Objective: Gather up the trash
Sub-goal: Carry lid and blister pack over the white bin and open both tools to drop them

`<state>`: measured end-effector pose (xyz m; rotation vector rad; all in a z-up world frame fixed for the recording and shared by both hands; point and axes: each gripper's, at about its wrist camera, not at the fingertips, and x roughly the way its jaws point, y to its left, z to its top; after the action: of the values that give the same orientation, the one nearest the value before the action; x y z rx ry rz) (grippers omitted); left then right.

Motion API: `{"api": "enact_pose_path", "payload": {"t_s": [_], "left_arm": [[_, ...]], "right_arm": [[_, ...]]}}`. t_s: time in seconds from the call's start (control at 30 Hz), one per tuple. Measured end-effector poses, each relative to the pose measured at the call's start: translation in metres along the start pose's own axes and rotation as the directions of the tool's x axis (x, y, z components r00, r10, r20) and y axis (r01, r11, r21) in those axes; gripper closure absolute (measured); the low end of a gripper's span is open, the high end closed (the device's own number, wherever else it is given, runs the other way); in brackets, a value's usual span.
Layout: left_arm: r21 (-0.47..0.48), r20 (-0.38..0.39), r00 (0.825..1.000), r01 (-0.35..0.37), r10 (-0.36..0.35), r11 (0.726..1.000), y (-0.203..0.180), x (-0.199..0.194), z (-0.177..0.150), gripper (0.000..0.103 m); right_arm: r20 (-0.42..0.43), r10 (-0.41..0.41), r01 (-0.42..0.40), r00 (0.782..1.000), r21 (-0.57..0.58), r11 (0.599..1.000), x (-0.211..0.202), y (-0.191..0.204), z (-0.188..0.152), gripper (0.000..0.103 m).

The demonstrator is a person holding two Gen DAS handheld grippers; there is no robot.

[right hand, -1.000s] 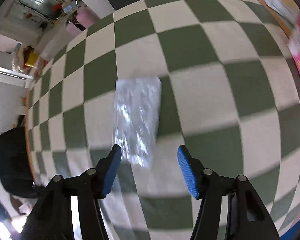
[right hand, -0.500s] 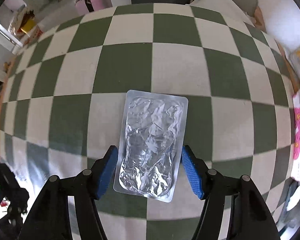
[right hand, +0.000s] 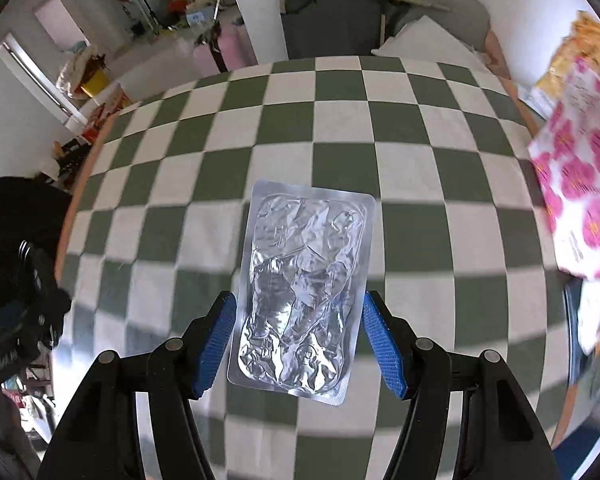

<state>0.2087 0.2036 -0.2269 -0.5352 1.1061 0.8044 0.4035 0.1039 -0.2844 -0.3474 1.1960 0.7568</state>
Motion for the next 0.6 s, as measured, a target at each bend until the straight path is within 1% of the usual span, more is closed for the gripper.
{"api": "enact_pose_path", "payload": {"t_s": [0.1,0.13,0.17,0.27,0.3,0.37,0.43,0.47,0.5,0.53,0.6], "left_arm": [[0.049,0.03,0.998,0.049,-0.05,0.998,0.014,-0.027,-0.038,0.016],[0.071,0.03,0.997,0.071,-0.073,0.995,0.02,-0.036,-0.056,0.016],[0.086,0.024,0.996,0.089,-0.091,0.992,0.027,-0.043,-0.071,0.016],[0.133,-0.011,0.99,0.139,-0.138,0.981,0.044,-0.056,-0.118,0.016],[0.146,-0.021,0.989,0.147,-0.145,0.978,0.047,-0.057,-0.129,0.016],[0.176,-0.06,0.987,0.156,-0.147,0.972,0.056,-0.057,-0.161,0.016],[0.18,-0.121,0.982,0.167,-0.147,0.97,0.069,-0.051,-0.196,0.016],[0.176,-0.15,0.978,0.171,-0.145,0.969,0.074,-0.046,-0.21,0.016],[0.172,-0.184,0.972,0.178,-0.146,0.969,0.079,-0.039,-0.226,0.016],[0.167,-0.228,0.964,0.179,-0.138,0.97,0.084,-0.027,-0.246,0.016],[0.152,-0.292,0.946,0.189,-0.139,0.97,0.092,-0.007,-0.273,0.016]], "right_arm": [[0.042,0.003,-0.003,0.999,0.012,1.0,-0.043,0.009,-0.053,0.037],[0.049,0.005,-0.006,0.999,0.022,1.0,-0.052,0.012,-0.067,0.037],[0.058,0.005,-0.007,0.998,0.038,0.999,-0.065,0.017,-0.091,0.037],[0.072,-0.008,0.002,0.997,0.085,0.996,-0.093,0.029,-0.147,0.037],[0.068,-0.01,0.003,0.998,0.107,0.994,-0.103,0.034,-0.174,0.037],[0.063,-0.009,0.0,0.998,0.141,0.99,-0.113,0.04,-0.211,0.037],[0.032,0.0,-0.006,0.999,0.176,0.984,-0.12,0.046,-0.259,0.037],[0.022,0.001,-0.005,1.0,0.183,0.983,-0.12,0.047,-0.273,0.037],[-0.007,0.0,0.002,1.0,0.192,0.981,-0.118,0.049,-0.299,0.037],[-0.029,0.006,0.0,1.0,0.204,0.979,-0.115,0.049,-0.317,0.037],[-0.075,0.022,-0.005,0.997,0.228,0.974,-0.104,0.048,-0.353,0.037]]}}
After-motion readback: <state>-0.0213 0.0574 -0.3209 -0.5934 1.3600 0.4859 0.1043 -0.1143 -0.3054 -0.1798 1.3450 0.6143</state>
